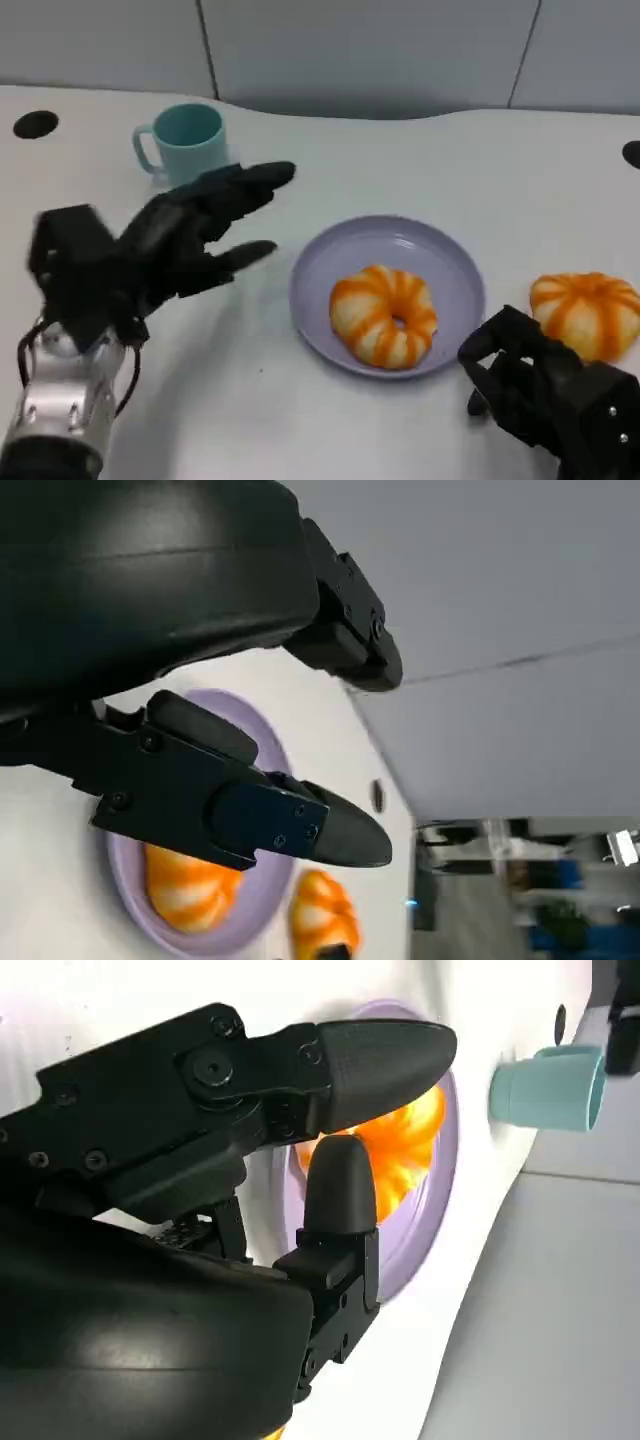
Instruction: Grasp the bread from the table and place it into the plate.
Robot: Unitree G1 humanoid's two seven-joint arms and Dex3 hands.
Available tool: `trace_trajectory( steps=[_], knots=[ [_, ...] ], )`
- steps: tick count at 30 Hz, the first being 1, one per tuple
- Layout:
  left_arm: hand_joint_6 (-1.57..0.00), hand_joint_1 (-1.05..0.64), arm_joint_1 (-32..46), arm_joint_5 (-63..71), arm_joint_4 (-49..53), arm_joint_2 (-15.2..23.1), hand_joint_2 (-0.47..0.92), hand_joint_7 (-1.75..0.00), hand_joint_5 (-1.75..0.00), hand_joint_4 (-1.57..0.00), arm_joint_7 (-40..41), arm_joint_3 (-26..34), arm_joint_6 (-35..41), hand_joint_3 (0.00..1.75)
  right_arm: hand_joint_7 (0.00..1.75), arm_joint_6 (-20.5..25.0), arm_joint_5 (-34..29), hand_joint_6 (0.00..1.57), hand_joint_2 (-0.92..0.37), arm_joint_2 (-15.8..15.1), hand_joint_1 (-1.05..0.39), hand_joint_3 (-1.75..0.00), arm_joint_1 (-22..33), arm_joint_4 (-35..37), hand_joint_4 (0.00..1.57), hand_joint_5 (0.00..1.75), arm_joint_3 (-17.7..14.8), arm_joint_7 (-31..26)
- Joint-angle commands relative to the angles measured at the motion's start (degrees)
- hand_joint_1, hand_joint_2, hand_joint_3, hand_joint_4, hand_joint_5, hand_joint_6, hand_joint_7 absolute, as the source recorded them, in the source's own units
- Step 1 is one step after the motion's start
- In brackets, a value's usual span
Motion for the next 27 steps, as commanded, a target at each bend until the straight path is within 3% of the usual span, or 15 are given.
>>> trace_trajectory(
  steps=[1,6,7,8,10,14,16,20,27],
  knots=[
    [-0.64,-0.56,8.44,-6.71,-8.52,0.9,0.92,-0.15,-0.94,-0.4,-1.78,3.08,9.21,0.18,1.75,-0.11,0.94,0.37,-0.92,-0.22,-0.25,-0.35,0.44,-0.41,0.53,1.75,-0.56,0.08],
    [-0.71,-0.53,15.65,-9.6,-14.21,0.94,0.92,-0.22,-1.07,-0.45,-1.44,4.92,14.57,0.16,1.75,-0.43,1.1,0.36,-0.92,-0.32,-0.24,-0.36,0.31,-0.22,0.54,1.75,-0.62,0.13],
    [-0.69,-0.54,17.5,-9.32,-15.58,1.08,0.92,-0.37,-1.18,-0.43,-1.1,5.02,15.09,0.15,1.75,-0.29,1.02,0.36,-0.92,-0.41,-0.24,-0.36,0.19,-0.24,0.54,1.75,-0.61,0.08],
    [-0.57,-0.55,18.98,-9.09,-16.59,1.2,0.92,-0.73,-1.31,-0.4,-0.91,5.09,15.43,0.16,1.75,-0.13,0.99,0.37,-0.92,-0.45,-0.24,-0.35,0.09,-0.3,0.54,1.75,-0.61,0.04],
    [-0.46,-0.54,21.05,-8.44,-17.96,1.36,0.92,-1.08,-1.46,-0.37,-0.33,5.07,16.01,0.15,1.75,0.37,1.18,0.37,-0.92,-0.58,-0.25,-0.35,0.06,-0.62,0.54,1.75,-0.64,0.35],
    [-0.42,-0.44,23.9,-6.68,-18.57,1.1,0.92,-1.43,-1.71,-0.42,1.54,4.79,16.5,0.1,1.75,0.1,0.7,0.37,-0.92,-1.11,-0.25,-0.35,0.38,-1.05,0.53,1.75,-0.56,0.38],
    [-0.39,-0.43,24.89,-5.29,-18.49,0.76,0.92,-1.59,-1.74,-0.45,2.82,4.69,15.69,0.09,1.75,0.4,0.99,0.37,-0.92,-1.1,-0.25,-0.35,0.73,-1.59,0.53,1.75,-0.66,0.43],
    [-0.39,-0.33,26.7,-4.12,-20.12,0.29,0.92,-1.74,-1.75,-0.53,5.78,4.21,18.55,0.1,1.75,0.4,1.17,0.37,-0.92,-1.53,-0.24,-0.35,1.7,-2.84,0.56,1.75,-0.89,0.71],
    [-0.4,-0.3,27.52,-1.86,-20.13,0.61,0.92,-1.75,-1.75,-0.58,7.95,3.04,20.41,0.09,1.75,0.29,1.67,0.38,-0.92,-2.4,-0.25,-0.35,2.53,-3.59,0.58,1.75,-1.44,1.15]
  ],
)
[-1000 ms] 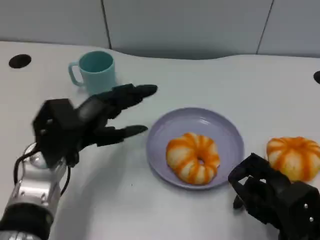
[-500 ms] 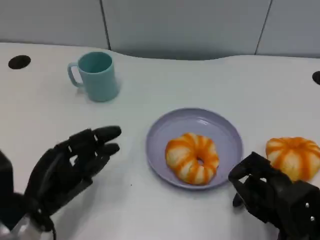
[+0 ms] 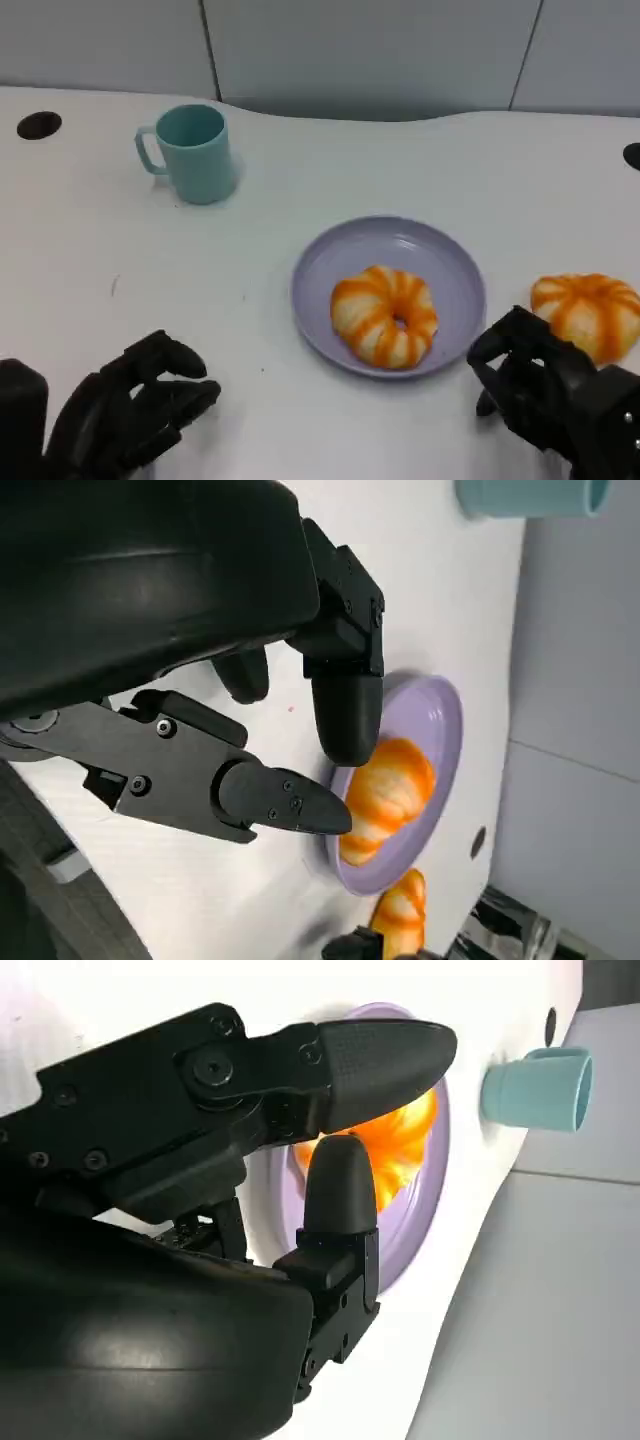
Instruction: Grasp the bread from the table and place it into the plate.
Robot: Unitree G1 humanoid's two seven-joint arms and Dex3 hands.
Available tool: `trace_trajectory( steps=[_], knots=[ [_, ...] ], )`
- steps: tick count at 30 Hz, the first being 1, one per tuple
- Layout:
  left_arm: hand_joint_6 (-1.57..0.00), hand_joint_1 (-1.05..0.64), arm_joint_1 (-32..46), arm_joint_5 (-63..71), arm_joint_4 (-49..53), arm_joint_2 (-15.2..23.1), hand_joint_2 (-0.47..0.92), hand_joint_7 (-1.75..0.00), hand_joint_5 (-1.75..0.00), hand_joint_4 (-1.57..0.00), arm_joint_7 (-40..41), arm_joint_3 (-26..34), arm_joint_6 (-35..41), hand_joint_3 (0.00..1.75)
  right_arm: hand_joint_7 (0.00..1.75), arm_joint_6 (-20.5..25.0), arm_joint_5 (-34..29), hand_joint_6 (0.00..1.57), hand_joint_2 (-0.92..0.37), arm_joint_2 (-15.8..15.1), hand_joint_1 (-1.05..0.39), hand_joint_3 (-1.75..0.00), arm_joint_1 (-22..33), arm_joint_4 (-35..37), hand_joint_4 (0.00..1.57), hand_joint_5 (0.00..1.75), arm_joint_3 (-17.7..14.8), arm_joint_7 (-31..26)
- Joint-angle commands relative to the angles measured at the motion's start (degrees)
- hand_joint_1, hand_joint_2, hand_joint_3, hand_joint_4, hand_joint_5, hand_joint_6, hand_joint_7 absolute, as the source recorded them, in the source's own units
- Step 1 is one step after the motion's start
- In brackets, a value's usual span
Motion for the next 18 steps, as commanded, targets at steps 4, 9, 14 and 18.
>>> trace_trajectory(
  steps=[4,9,14,18],
  knots=[
    [-0.4,-0.3,-0.66,2.8,1.84,0.78,0.92,-1.75,-1.75,-0.6,1.37,-0.15,-1.01,0.08,1.75,-1.18,0.7,0.38,-0.92,-1.12,-0.25,-0.35,0.49,-0.07,0.59,1.75,-1.29,0.57],
    [-0.41,-0.31,-1.78,3.0,3.49,0.8,0.92,-1.75,-1.75,-0.63,1.45,-0.05,-1.64,0.06,1.75,-2.09,0.03,0.39,-0.92,-1.11,-0.26,-0.34,-0.07,0.96,0.59,1.75,-1.77,-0.56],
    [-0.41,-0.31,-2.34,3.1,4.7,0.72,0.92,-1.75,-1.75,-0.61,1.2,-0.07,-2.54,0.06,1.75,-4.07,0.4,0.38,-0.92,-1.22,-0.26,-0.36,-0.85,3.01,0.59,1.75,-2.18,-0.77],
    [-0.42,-0.3,-3.02,3.02,5.67,0.57,0.92,-1.75,-1.75,-0.61,1.48,0.03,-2.48,0.07,1.75,-5.24,0.33,0.37,-0.92,-1.51,-0.27,-0.37,-1.41,4.36,0.57,1.75,-2.38,-0.81]
  ],
)
